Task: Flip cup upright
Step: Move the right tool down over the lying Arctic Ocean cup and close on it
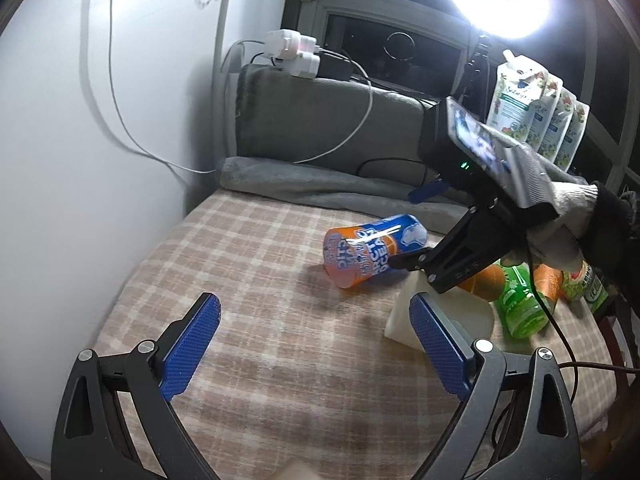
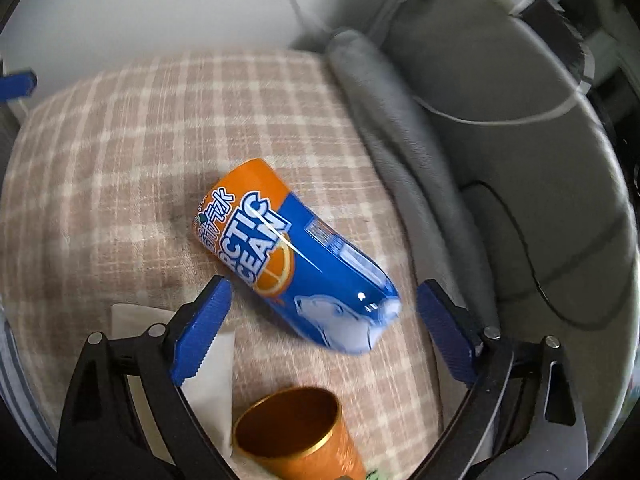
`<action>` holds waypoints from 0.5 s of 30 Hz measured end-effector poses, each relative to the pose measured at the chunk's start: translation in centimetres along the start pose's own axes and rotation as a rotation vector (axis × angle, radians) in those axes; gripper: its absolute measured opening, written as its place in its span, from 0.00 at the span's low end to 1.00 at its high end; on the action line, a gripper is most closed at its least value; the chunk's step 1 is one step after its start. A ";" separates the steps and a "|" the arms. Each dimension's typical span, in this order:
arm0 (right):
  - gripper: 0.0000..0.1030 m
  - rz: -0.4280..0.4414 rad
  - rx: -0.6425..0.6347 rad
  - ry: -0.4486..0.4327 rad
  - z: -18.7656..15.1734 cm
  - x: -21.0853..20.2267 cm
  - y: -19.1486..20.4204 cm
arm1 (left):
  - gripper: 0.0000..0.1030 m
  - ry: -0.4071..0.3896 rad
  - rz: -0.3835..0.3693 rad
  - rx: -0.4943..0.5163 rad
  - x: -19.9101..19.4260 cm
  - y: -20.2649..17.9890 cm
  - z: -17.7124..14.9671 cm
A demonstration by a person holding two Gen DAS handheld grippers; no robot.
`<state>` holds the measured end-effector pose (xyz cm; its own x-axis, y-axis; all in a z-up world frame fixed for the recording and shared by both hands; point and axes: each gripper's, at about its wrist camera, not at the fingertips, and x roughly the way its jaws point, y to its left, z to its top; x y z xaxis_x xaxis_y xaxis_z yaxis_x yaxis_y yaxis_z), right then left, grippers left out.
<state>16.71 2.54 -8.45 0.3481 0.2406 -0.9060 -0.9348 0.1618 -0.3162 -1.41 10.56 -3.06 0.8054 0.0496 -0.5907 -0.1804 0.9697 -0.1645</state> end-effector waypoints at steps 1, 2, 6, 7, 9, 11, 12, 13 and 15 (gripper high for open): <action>0.90 0.015 -0.002 0.001 0.4 0.3 -0.1 | 0.92 0.000 0.003 -0.004 0.1 0.2 0.0; 0.90 0.023 0.003 0.001 0.7 0.6 -0.3 | 0.93 0.001 0.006 -0.007 0.1 0.3 0.1; 0.90 0.062 0.001 0.014 1.7 1.6 -0.8 | 0.93 0.003 0.009 -0.017 0.2 0.5 0.1; 0.90 0.066 0.001 0.014 2.0 1.9 -0.9 | 0.93 0.002 0.010 -0.017 0.2 0.5 0.1; 0.90 0.064 0.011 0.015 2.5 2.3 -1.3 | 0.92 0.003 0.012 -0.018 0.3 0.5 0.1; 0.90 0.043 0.007 0.029 3.1 3.3 -1.6 | 0.92 0.004 0.011 -0.022 0.4 0.5 0.0; 0.90 0.030 0.001 0.033 3.1 3.6 -1.5 | 0.92 0.004 0.011 -0.024 0.4 0.6 0.1; 0.90 0.016 -0.008 0.036 3.3 4.0 -1.4 | 0.92 0.004 0.011 -0.024 0.4 0.6 0.1; 0.90 0.011 -0.011 0.031 3.6 4.2 -1.5 | 0.92 0.001 0.013 -0.023 0.4 0.6 0.1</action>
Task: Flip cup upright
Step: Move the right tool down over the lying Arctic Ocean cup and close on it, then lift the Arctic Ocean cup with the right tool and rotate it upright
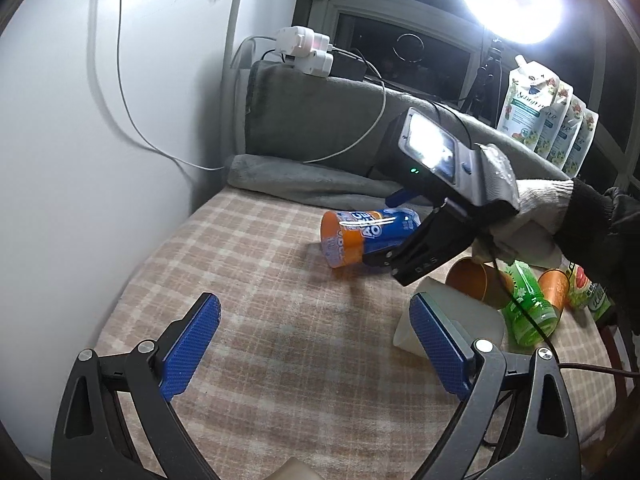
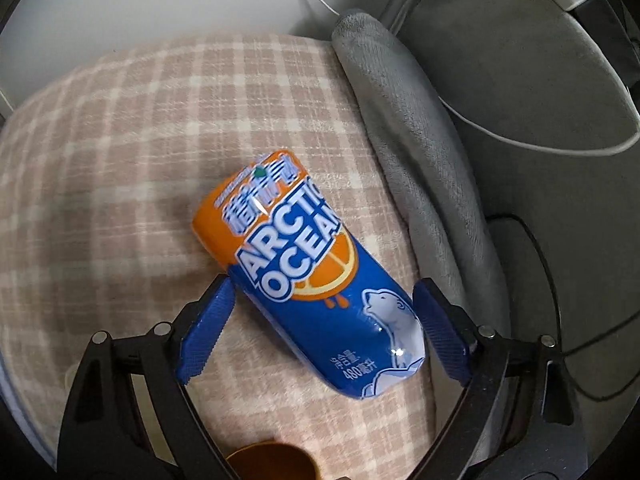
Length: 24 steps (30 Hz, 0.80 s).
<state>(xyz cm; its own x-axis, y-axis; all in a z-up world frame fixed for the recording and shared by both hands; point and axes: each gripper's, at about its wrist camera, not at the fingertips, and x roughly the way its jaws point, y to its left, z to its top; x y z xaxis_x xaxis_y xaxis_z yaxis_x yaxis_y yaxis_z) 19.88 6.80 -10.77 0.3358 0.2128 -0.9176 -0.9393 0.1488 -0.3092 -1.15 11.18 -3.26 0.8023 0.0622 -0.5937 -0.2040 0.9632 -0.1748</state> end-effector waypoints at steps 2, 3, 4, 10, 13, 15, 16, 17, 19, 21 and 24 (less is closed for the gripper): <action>0.89 -0.003 0.008 -0.012 0.3 0.1 0.0 | 0.92 -0.001 0.004 0.000 0.0 0.1 0.0; 0.88 -0.008 0.006 -0.014 0.8 0.5 -0.3 | 0.92 0.000 0.006 -0.001 0.0 0.1 0.0; 0.88 -0.020 0.001 -0.013 1.1 0.9 -0.2 | 0.92 0.001 0.007 -0.001 0.1 0.2 0.0; 0.84 -0.099 -0.030 0.003 2.0 3.0 1.2 | 0.92 -0.001 0.011 0.001 0.0 0.1 0.2; 0.81 -0.098 -0.001 -0.012 1.8 2.6 1.0 | 0.92 -0.006 0.017 0.004 -0.1 0.1 0.2; 0.80 -0.106 0.012 -0.023 1.6 2.0 1.0 | 0.92 -0.008 0.020 0.002 -0.2 0.2 0.3; 0.79 -0.113 0.025 -0.030 1.6 1.6 0.9 | 0.92 -0.009 0.022 0.001 -0.2 0.2 0.4; 0.78 -0.119 0.039 -0.038 1.6 1.0 0.8 | 0.92 -0.010 0.022 0.001 -0.3 0.2 0.4; 0.75 -0.129 0.089 -0.062 1.8 -0.2 0.4 | 0.92 -0.015 0.022 0.002 -0.5 0.2 0.4; 0.73 -0.131 0.135 -0.087 1.9 -1.6 -0.1 | 0.92 -0.019 0.019 0.006 -0.7 0.1 0.3; 0.70 -0.136 0.211 -0.128 1.8 -3.7 -0.7 | 0.92 -0.028 0.013 0.015 -1.3 -0.1 0.2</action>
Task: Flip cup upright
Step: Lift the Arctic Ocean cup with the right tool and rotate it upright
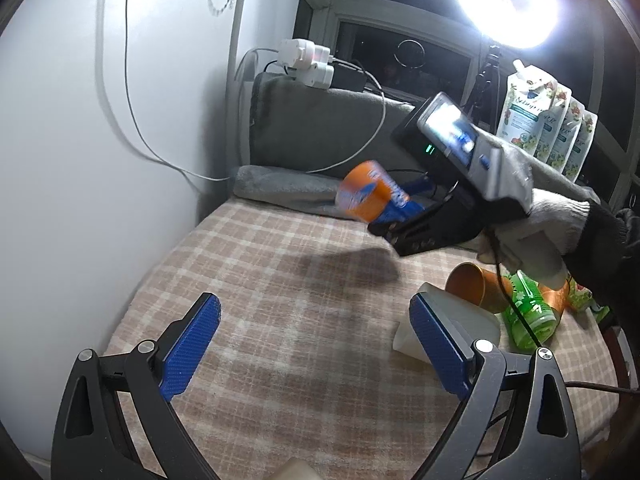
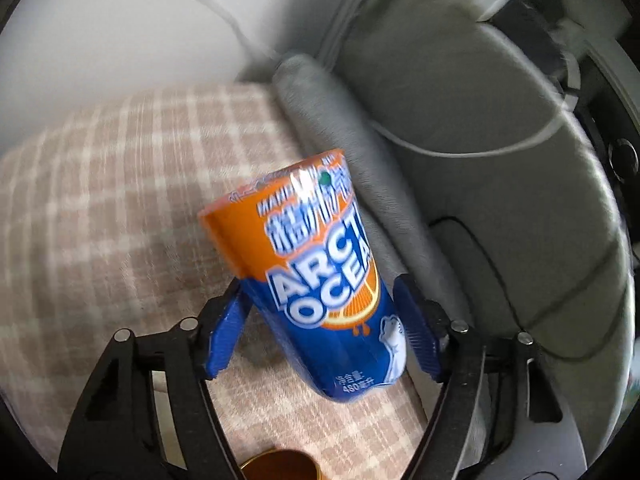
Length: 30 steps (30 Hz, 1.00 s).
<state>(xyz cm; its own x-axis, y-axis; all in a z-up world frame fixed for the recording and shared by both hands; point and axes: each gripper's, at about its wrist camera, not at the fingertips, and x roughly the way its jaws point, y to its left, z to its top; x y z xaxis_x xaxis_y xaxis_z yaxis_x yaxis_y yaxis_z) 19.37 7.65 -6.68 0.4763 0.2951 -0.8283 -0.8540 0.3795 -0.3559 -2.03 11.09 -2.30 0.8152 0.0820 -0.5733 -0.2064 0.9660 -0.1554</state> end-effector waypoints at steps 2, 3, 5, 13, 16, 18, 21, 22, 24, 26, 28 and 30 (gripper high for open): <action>0.69 0.005 0.048 -0.026 0.1 -1.7 -0.4 | 0.92 -0.006 -0.007 0.004 -0.5 -0.1 -0.1; 0.69 0.005 0.069 -0.041 0.0 -2.9 -0.5 | 0.92 -0.012 -0.009 0.008 -0.9 -0.2 -0.1; 0.69 0.011 0.100 -0.068 -0.3 -5.0 -0.3 | 0.92 -0.023 -0.014 0.018 -1.5 -0.5 -0.2; 0.69 0.087 0.307 -0.148 -7.8 -13.4 0.3 | 0.92 -0.026 -0.096 0.037 -3.3 -1.9 -0.6; 0.69 0.155 0.471 -0.125 -11.7 -14.9 0.3 | 0.92 -0.008 -0.139 0.043 -3.6 -2.8 -1.0; 0.69 0.230 0.598 -0.101 -14.8 -15.5 0.3 | 0.92 0.008 -0.170 0.047 -3.8 -3.6 -1.3; 0.69 0.329 0.761 -0.068 -19.3 -15.4 0.8 | 0.92 0.029 -0.212 0.056 -3.9 -4.8 -1.6; 0.69 0.362 0.811 -0.060 -20.6 -15.1 1.1 | 0.92 0.040 -0.230 0.056 -3.8 -5.2 -1.7; 0.69 0.436 0.903 -0.049 -22.7 -14.5 1.8 | 0.91 0.080 -0.280 0.049 -3.4 -6.0 -2.0; 0.69 0.509 1.004 -0.037 -24.8 -13.7 2.4 | 0.91 0.128 -0.317 0.045 -2.8 -6.8 -2.4; 0.69 0.564 1.077 -0.026 -26.4 -12.8 2.8 | 0.90 0.166 -0.343 0.048 -2.3 -7.6 -2.8; 0.69 0.593 1.125 -0.008 -27.4 -11.7 3.3 | 0.89 0.199 -0.365 0.054 -1.7 -8.3 -3.1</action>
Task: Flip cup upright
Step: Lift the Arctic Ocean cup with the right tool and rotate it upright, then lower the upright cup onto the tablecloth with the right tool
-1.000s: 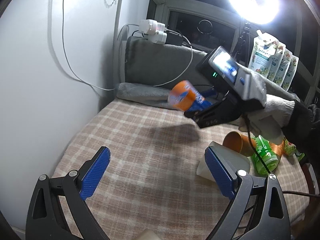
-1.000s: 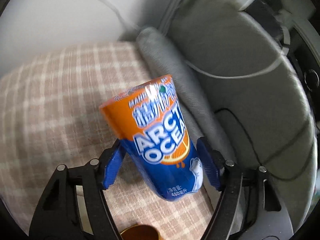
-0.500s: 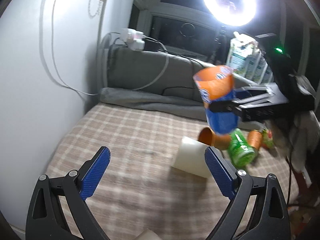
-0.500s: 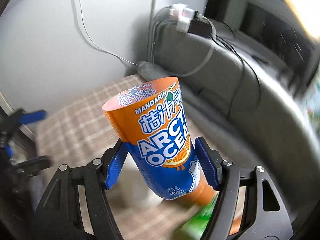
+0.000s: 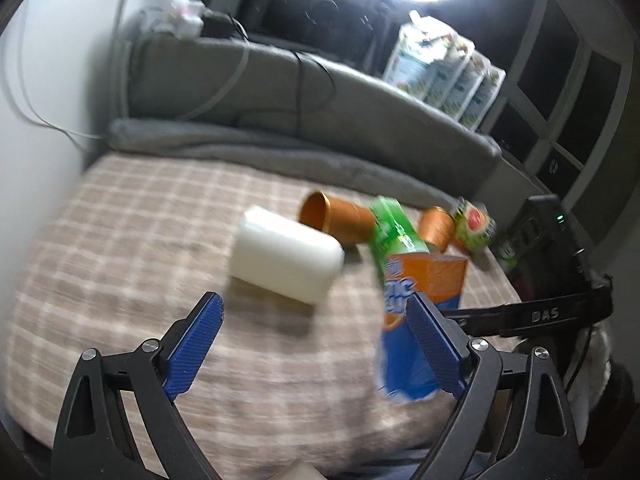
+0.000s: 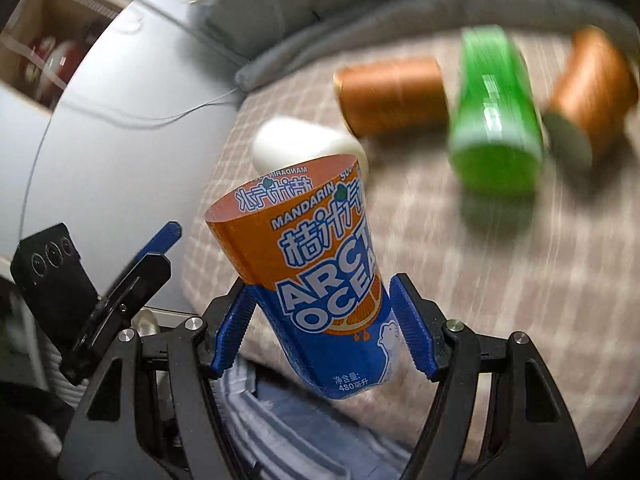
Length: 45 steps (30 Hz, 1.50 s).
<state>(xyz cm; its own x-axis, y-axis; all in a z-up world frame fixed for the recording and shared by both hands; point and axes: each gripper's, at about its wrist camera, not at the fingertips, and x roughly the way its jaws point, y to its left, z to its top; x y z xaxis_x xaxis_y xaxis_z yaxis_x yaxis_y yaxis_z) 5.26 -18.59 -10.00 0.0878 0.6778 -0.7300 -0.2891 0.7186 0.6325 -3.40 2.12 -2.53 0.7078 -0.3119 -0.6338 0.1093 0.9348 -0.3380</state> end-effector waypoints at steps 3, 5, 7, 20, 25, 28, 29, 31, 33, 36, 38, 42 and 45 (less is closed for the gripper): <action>0.70 0.030 0.058 -0.005 -0.3 0.7 -1.5 | 0.88 0.045 -0.031 0.000 1.1 -0.9 -0.3; 0.70 0.022 0.078 -0.011 -0.1 1.1 -2.0 | 0.88 0.078 -0.057 0.003 1.8 -1.4 -0.4; 0.70 -0.016 0.073 -0.020 0.0 1.2 -2.2 | 0.87 0.102 -0.076 -0.007 2.4 -1.8 -0.3; 0.80 -0.247 -0.139 -0.221 -3.8 -5.4 -1.9 | 0.87 0.284 -0.179 -0.137 8.0 -2.4 1.0; 0.80 -0.318 -0.133 -0.310 -6.5 -9.3 -3.2 | 0.86 0.338 -0.184 -0.181 10.5 -2.9 1.0; 0.80 -0.327 -0.106 -0.342 -7.2 -10.8 -4.1 | 0.84 0.363 -0.186 -0.201 11.6 -3.0 0.8; 0.80 -0.325 -0.102 -0.348 -7.5 -11.3 -4.4 | 0.83 0.367 -0.185 -0.205 11.9 -3.1 0.7; 0.80 -0.325 -0.091 -0.362 -7.8 -11.9 -4.9 | 0.80 0.373 -0.183 -0.213 12.3 -3.1 0.7; 0.80 -0.323 -0.084 -0.369 -7.9 -11.8 -5.0 | 0.79 0.381 -0.185 -0.223 12.8 -3.1 0.7; 0.80 -0.320 -0.078 -0.370 -7.9 -11.5 -5.2 | 0.75 0.394 -0.182 -0.225 13.4 -3.2 0.5; 0.80 -0.324 -0.078 -0.369 -7.8 -11.2 -5.3 | 0.73 0.399 -0.178 -0.226 13.7 -3.2 0.5; 0.80 -0.334 -0.067 -0.379 -7.7 -10.9 -5.6 | 0.64 0.407 -0.173 -0.224 14.1 -3.0 0.5; 0.80 -0.338 -0.057 -0.387 -7.7 -10.8 -5.9 | 0.64 0.403 -0.166 -0.218 14.1 -3.0 0.5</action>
<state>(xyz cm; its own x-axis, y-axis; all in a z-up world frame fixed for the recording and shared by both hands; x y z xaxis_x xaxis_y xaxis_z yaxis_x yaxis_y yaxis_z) -1.28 -31.36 -7.82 0.5287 0.4252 -0.7346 -0.2340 0.9050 0.3553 6.61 -5.01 -10.11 0.3622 -0.5351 -0.7632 0.0192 0.8229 -0.5679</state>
